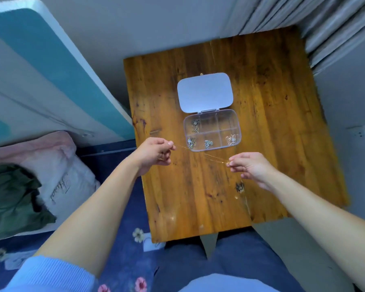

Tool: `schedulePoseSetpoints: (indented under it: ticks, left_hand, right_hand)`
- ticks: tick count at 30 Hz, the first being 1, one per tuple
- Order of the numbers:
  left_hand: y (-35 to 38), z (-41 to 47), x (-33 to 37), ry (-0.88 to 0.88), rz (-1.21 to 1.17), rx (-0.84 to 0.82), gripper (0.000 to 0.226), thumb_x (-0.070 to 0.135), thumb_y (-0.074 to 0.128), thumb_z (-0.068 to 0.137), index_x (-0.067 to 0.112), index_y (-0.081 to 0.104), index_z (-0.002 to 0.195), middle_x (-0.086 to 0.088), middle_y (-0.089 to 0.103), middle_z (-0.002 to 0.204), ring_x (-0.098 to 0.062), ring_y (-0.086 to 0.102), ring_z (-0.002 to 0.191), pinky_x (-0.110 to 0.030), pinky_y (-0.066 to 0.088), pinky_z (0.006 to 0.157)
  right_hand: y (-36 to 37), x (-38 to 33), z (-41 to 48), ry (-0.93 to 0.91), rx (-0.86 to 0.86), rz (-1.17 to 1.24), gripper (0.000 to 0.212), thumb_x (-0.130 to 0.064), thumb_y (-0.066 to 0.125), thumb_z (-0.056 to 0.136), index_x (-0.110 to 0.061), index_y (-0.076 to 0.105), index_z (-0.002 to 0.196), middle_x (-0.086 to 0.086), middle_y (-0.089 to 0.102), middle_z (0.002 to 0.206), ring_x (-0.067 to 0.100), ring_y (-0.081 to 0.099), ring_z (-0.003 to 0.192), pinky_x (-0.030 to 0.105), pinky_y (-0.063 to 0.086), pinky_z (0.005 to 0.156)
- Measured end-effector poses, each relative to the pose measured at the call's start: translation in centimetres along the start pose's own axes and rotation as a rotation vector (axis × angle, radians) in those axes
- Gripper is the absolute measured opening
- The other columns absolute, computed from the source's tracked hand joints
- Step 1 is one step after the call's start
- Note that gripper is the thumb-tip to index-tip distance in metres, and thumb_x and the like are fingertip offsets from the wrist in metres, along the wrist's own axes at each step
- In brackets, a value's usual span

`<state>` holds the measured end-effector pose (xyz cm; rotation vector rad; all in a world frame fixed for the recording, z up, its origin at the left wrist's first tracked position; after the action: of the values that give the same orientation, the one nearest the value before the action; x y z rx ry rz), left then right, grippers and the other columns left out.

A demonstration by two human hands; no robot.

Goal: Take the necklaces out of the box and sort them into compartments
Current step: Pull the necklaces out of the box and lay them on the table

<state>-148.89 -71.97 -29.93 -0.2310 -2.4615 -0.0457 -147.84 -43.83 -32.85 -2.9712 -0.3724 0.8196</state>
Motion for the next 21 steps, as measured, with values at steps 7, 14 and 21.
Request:
schedulePoseSetpoints:
  ticks: [7, 14, 21]
  left_hand:
    - [-4.7, 1.3, -3.8, 0.021, 0.436, 0.235, 0.01, 0.013, 0.064, 0.092, 0.006, 0.071, 0.09, -0.007, 0.065, 0.081, -0.015, 0.06, 0.068, -0.025, 0.052, 0.06]
    - [-4.8, 4.8, -5.9, 0.072, 0.655, 0.326, 0.012, 0.011, 0.065, 0.089, 0.008, 0.074, 0.096, -0.005, 0.065, 0.097, -0.021, 0.061, 0.093, -0.034, 0.052, 0.083]
    - [-3.3, 6.9, -6.8, 0.166, 0.78, 0.297, 0.011, 0.01, 0.063, 0.089, 0.016, 0.073, 0.086, -0.002, 0.066, 0.095, -0.018, 0.061, 0.089, -0.032, 0.052, 0.076]
  right_hand:
    - [7.6, 7.0, -1.7, 0.021, 0.076, -0.195, 0.005, -0.003, 0.071, 0.08, -0.007, 0.074, 0.082, 0.008, 0.07, 0.077, 0.015, 0.063, 0.068, 0.022, 0.045, 0.05]
    - [14.1, 12.7, 0.3, 0.086, 0.091, -0.39, 0.014, -0.017, 0.08, 0.075, -0.018, 0.071, 0.064, -0.001, 0.072, 0.072, 0.016, 0.069, 0.077, 0.031, 0.055, 0.076]
    - [16.7, 14.6, 0.6, 0.098, 0.109, -0.576, 0.019, -0.034, 0.078, 0.076, -0.02, 0.069, 0.066, -0.005, 0.07, 0.058, 0.009, 0.068, 0.066, 0.027, 0.055, 0.069]
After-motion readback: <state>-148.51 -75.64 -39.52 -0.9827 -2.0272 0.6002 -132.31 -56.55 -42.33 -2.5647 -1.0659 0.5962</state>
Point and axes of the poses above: each hand's wrist, its own z-axis towards the middle knuckle, its own y-axis out of the palm, x = y × z, the point moved 9 cm from there along z, towards the middle knuckle
